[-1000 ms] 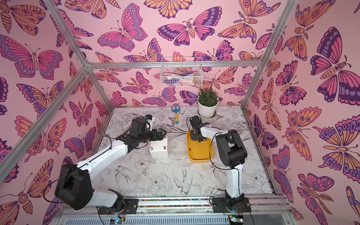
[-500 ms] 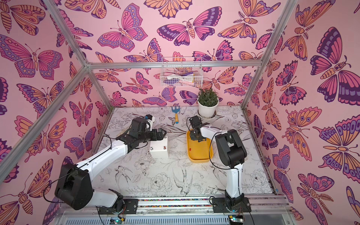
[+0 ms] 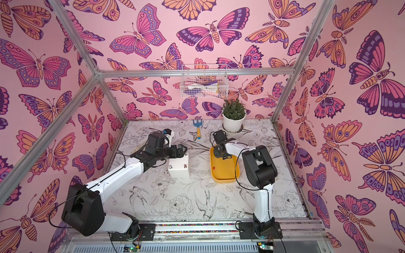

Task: Cover the protruding screws with screw protection sleeves
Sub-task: Adjust the screw protection sleeve in the storage box.

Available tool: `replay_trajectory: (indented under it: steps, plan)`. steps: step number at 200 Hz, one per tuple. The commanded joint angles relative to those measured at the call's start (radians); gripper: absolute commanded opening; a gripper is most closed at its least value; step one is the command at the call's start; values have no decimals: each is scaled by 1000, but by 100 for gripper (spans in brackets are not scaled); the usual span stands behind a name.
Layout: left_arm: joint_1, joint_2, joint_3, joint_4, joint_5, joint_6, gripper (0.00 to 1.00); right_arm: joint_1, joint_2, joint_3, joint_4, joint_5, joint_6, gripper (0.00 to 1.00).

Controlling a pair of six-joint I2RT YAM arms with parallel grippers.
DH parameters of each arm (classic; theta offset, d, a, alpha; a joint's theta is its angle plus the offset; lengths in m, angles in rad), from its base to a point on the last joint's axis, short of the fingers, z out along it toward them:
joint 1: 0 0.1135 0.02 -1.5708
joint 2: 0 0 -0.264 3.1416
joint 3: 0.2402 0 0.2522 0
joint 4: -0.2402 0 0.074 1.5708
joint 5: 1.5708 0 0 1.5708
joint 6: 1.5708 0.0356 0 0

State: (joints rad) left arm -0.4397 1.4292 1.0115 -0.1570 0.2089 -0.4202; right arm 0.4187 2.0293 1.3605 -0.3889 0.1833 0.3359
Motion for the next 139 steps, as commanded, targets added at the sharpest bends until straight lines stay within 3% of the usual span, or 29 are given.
replay_trajectory:
  steps: [1,139]
  plan:
    - [-5,-8,-3,5,-6,6,96,-8,28,9,-24,15,-4,17]
    - [-5,-24,-14,14,-9,2,97,-8,-24,-3,-41,-1,-1,9]
